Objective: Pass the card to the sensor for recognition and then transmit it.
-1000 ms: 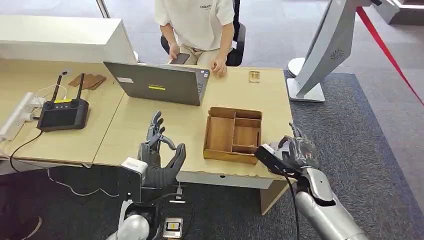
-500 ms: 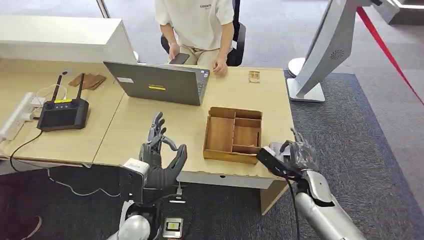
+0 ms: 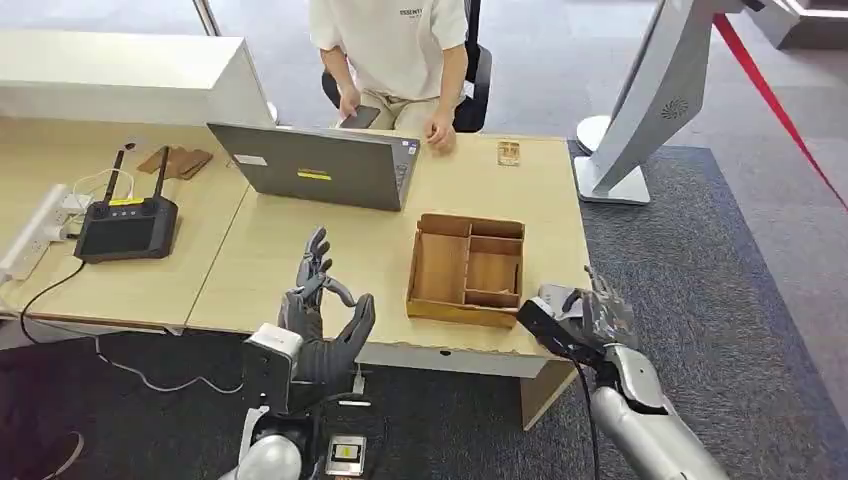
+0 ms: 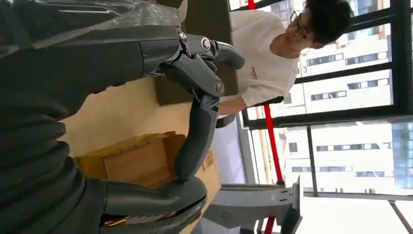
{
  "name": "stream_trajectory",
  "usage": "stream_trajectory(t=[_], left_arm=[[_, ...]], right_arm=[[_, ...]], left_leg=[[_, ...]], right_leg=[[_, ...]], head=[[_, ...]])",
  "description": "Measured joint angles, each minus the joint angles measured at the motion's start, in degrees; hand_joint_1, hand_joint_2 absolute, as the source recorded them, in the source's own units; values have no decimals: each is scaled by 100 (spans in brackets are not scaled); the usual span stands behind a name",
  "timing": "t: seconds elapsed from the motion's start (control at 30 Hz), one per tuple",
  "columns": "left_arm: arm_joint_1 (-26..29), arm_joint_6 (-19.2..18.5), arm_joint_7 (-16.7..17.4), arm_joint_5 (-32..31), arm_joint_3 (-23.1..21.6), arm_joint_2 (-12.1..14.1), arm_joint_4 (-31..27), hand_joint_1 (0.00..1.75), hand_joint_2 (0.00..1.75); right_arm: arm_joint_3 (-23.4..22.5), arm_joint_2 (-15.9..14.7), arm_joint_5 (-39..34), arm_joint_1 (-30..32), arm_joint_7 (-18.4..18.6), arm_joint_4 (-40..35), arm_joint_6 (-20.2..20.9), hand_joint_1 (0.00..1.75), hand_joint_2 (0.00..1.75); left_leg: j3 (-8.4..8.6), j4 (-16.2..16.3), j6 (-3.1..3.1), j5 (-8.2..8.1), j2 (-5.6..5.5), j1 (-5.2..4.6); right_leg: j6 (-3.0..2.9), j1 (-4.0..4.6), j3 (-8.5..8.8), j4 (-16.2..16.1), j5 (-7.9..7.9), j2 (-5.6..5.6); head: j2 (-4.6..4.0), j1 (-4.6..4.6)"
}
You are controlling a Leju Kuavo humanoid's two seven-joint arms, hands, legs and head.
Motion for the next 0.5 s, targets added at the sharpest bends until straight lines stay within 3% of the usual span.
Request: stream_trajectory(t=[0.5], left_arm=[[12,0,52,13,0,0,-4,0,175]], right_arm=[[-26,20,-142,3,-37,153,-96,175,175]], left_leg=[[5,0,0,1,2,0]], right_leg=[[0,0,2,0,1,0]], head=[[0,2]])
